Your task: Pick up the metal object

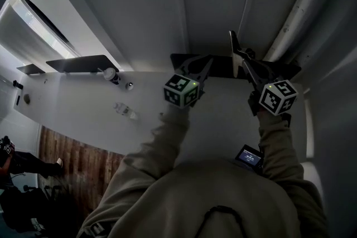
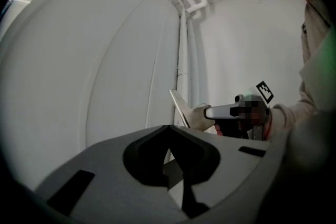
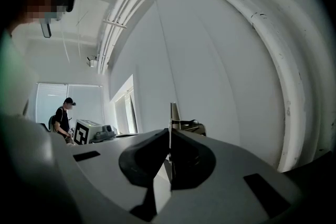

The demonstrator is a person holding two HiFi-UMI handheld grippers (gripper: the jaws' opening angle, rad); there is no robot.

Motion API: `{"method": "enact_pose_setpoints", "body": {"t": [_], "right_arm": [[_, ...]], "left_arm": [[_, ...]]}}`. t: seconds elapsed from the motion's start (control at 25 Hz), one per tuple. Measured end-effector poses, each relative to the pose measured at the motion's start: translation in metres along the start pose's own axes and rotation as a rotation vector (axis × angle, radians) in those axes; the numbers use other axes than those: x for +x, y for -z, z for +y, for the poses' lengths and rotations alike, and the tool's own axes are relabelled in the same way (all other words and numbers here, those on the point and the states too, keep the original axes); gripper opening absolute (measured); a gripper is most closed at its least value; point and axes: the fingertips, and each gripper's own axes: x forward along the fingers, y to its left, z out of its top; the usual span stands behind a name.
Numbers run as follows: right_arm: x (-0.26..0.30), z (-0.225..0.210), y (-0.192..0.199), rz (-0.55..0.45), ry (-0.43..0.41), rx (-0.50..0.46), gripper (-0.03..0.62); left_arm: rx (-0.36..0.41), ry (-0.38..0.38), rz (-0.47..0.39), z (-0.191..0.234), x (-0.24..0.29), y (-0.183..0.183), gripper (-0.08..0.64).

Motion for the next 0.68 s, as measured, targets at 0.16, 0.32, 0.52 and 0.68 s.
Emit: {"method": "enact_pose_setpoints", "body": {"t": [0.16,0.32,0.52,0.68], "right_arm": [[-0.0019,0.0010,-0.0013,-0.011,0.001,0.001,0.022],[-0.0027,-0.0019,0.0010,-0.004,0.010,0.000,0.022],[-0.0014,-0.0020,0.0067,0.004,0.019,0.011,0.023],[0.0001,0.0000,0.0054,0.003,0.016,-0.006,0.022]], "left_arm": [[-0.002,0.004,0.008,-0.0010,0.0003,0.0051,-0.006],[0.013,0.008,0.024,-0.0013,0.0052,0.0091,-0.006],[0.005,0.025,0.011,-0.0041,0.0065,0.0066,-0.006],[0.000,0.024,0.004,-0.0025,0.0074,0.0070,-0.006]]}}
